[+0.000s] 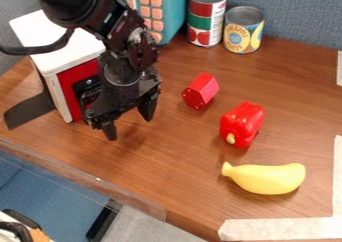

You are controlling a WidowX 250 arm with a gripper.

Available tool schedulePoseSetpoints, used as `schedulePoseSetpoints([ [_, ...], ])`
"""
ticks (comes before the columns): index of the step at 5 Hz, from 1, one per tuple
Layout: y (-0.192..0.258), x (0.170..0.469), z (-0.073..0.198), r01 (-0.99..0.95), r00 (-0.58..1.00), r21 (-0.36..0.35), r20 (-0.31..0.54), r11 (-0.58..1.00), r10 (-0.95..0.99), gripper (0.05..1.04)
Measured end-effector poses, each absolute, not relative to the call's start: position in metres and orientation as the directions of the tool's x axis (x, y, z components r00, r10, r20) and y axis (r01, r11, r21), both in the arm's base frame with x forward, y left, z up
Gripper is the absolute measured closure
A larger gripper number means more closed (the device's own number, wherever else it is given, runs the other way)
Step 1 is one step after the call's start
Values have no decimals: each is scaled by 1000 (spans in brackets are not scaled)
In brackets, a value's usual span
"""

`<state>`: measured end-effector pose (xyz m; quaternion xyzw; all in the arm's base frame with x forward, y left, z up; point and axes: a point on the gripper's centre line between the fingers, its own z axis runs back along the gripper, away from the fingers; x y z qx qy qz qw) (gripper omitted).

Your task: Close the drawer

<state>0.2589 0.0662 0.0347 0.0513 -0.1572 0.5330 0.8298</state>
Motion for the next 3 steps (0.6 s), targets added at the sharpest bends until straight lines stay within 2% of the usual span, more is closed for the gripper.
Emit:
schedulePoseSetpoints([
  [1, 62, 254, 32, -899, 389, -89, 288, 429, 875, 83],
  [3, 7, 239, 52, -781, 572, -157, 210, 604, 793, 83],
])
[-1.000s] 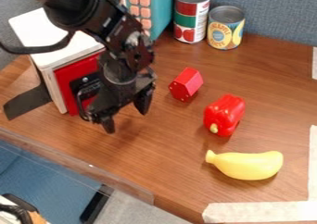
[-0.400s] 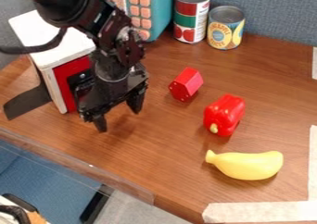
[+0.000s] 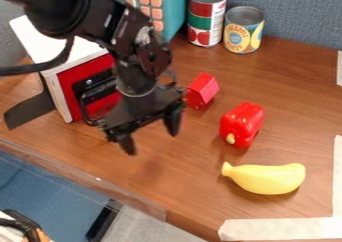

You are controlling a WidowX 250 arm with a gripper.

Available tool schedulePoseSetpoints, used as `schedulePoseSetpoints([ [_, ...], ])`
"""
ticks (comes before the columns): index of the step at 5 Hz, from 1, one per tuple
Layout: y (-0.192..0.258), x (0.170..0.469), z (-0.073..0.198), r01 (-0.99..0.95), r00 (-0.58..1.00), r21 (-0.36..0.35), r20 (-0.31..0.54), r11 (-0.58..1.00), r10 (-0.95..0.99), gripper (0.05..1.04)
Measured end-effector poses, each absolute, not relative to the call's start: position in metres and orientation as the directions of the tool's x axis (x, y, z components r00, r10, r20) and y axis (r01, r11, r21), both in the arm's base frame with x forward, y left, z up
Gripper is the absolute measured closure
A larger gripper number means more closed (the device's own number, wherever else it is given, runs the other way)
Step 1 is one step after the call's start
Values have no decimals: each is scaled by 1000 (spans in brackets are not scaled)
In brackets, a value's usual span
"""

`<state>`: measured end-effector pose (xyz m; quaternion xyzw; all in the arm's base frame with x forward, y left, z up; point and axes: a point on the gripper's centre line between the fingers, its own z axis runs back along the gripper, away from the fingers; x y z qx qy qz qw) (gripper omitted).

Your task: Close the drawer

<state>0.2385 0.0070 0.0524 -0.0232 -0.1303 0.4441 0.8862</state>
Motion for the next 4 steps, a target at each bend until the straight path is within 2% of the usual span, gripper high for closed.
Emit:
schedulePoseSetpoints([
  [1, -16, 228, 63, -690, 679, -175, 177, 702, 712, 83],
  [2, -33, 216, 70, -540, 819, -150, 131, 828, 558, 83],
  [3, -50, 205, 87, -337, 925, -133, 138, 932, 354, 83],
  [4, -61, 194, 111, -169, 968, -84, 171, 982, 181, 83],
])
